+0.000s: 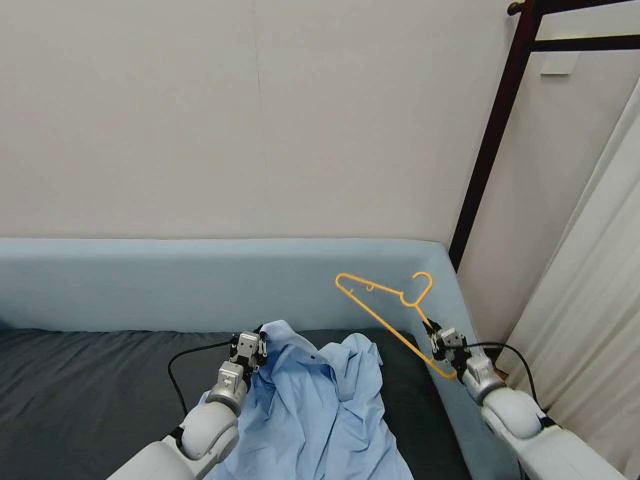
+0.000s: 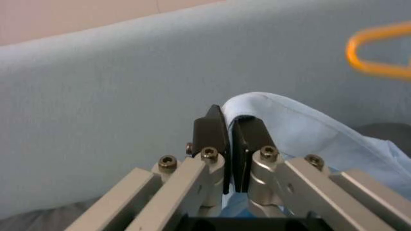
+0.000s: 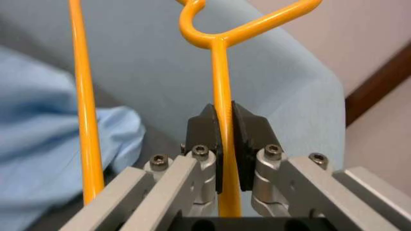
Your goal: Pick up the clothes from the sofa and hang them on the clothes hanger.
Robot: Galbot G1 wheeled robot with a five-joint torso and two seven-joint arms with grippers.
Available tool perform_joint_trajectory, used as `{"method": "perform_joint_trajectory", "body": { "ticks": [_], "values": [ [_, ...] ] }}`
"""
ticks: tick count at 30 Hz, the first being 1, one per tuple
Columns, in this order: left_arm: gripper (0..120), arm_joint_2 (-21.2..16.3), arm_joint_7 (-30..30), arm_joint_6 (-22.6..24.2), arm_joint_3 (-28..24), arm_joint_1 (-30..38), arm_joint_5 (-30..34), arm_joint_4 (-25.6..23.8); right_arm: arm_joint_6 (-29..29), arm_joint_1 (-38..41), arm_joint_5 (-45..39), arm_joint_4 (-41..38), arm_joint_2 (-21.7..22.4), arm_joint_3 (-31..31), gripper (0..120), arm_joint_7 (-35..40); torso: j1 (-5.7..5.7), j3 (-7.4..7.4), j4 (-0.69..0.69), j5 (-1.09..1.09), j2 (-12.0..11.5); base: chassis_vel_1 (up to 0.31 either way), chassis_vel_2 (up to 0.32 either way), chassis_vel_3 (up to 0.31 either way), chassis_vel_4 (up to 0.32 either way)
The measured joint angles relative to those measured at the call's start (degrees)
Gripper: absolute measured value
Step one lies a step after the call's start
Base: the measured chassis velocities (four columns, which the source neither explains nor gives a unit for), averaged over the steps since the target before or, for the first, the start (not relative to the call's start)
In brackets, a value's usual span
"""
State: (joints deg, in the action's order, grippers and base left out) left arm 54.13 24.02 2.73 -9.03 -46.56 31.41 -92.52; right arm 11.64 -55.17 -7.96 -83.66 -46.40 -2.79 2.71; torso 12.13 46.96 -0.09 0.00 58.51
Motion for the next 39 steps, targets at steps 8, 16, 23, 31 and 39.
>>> {"method": "perform_joint_trajectory", "body": {
  "ticks": [8, 16, 23, 31, 39],
  "values": [
    [0, 0.7, 5.2, 8.5, -2.2, 2.7, 5.4, -4.8, 4.9, -15.2, 11.7, -12.3, 4.4, -5.7, 5, 1.7, 0.0, 0.0, 0.04, -0.01, 0.0, 0.0, 0.0, 0.0, 0.0],
    [0, -0.5, 8.0, 12.0, -4.9, 5.4, 7.9, -7.2, 7.3, -22.3, 17.2, -15.8, 4.5, -8.0, 5, 2.3, -0.01, 0.0, 0.02, -0.03, 0.0, 0.0, 0.0, 0.0, 0.0],
    [0, -2.3, 10.7, 14.5, -6.8, 5.7, 10.7, -12.3, 3.6, -16.6, 17.1, -12.6, -1.2, -3.0, 5, 4.0, -0.01, 0.0, 0.04, 0.0, 0.0, 0.0, 0.0, 0.0, 0.0],
    [0, -1.8, 13.4, 15.0, -9.4, 8.2, 14.8, -13.5, -1.8, -9.1, 11.4, -9.3, -4.1, 2.8, 5, 6.7, 0.0, 0.01, 0.04, -0.01, 0.0, 0.0, 0.0, 0.0, 0.0],
    [0, 4.8, 17.7, 17.2, -12.4, 11.3, 16.5, -13.0, -5.8, -3.3, 15.0, -7.8, -5.4, 7.0, 5, 11.6, 0.01, 0.01, 0.02, -0.01, 0.0, 0.0, 0.0, 0.0, 0.0]
  ]
}}
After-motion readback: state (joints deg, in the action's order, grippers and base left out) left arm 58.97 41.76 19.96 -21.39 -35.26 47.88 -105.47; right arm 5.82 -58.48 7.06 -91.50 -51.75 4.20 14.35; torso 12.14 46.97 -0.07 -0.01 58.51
